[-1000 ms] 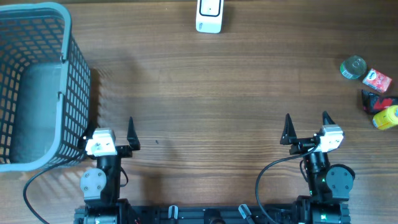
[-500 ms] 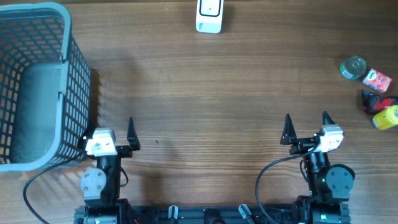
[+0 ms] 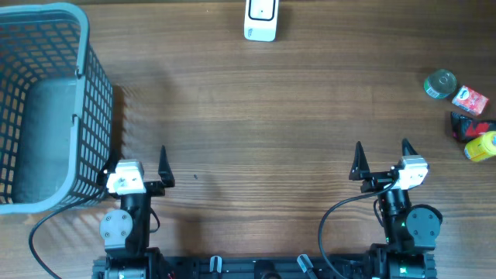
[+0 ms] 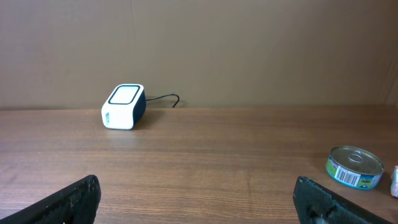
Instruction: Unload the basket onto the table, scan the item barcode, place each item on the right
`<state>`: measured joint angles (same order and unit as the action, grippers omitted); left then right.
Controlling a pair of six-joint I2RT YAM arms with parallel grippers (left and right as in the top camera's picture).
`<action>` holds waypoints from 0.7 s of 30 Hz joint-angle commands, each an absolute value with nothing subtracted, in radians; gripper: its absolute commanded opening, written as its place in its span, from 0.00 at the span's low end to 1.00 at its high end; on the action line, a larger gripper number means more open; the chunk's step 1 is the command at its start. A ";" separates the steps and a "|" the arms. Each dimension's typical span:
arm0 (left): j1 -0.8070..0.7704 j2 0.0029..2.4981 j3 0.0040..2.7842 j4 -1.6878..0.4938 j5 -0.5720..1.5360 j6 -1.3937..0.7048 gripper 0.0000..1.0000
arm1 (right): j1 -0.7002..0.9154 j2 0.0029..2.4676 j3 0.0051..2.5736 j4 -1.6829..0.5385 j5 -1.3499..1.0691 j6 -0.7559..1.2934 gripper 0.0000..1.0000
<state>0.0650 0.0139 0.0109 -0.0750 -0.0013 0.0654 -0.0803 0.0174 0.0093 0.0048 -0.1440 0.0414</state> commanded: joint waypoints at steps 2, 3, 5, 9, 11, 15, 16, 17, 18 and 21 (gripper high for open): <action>0.070 0.007 0.006 -0.075 0.003 0.052 1.00 | -0.086 0.004 0.005 0.009 -0.127 0.054 1.00; 0.070 0.007 0.006 -0.076 0.003 0.052 1.00 | -0.085 0.004 0.005 0.009 -0.127 0.054 1.00; 0.070 0.007 0.006 -0.075 0.003 0.052 1.00 | -0.086 0.004 0.005 0.009 -0.127 0.054 1.00; 0.070 0.007 0.006 -0.075 0.003 0.052 1.00 | -0.086 0.004 0.005 0.009 -0.127 0.054 0.99; 0.070 0.007 0.006 -0.075 0.003 0.052 1.00 | -0.086 0.004 0.005 0.009 -0.127 0.054 1.00; 0.070 0.007 0.006 -0.075 0.003 0.052 1.00 | -0.086 0.004 0.005 0.009 -0.127 0.054 1.00; 0.070 0.007 0.006 -0.075 0.003 0.052 1.00 | -0.086 0.004 0.005 0.009 -0.127 0.054 1.00; 0.070 0.007 0.006 -0.075 0.003 0.052 1.00 | -0.086 0.004 0.005 0.009 -0.127 0.054 1.00; 0.070 0.007 0.006 -0.075 0.003 0.052 1.00 | -0.086 0.004 0.005 0.009 -0.127 0.054 0.99; 0.070 0.007 0.006 -0.075 0.003 0.052 1.00 | -0.086 0.004 0.005 0.008 -0.127 0.054 1.00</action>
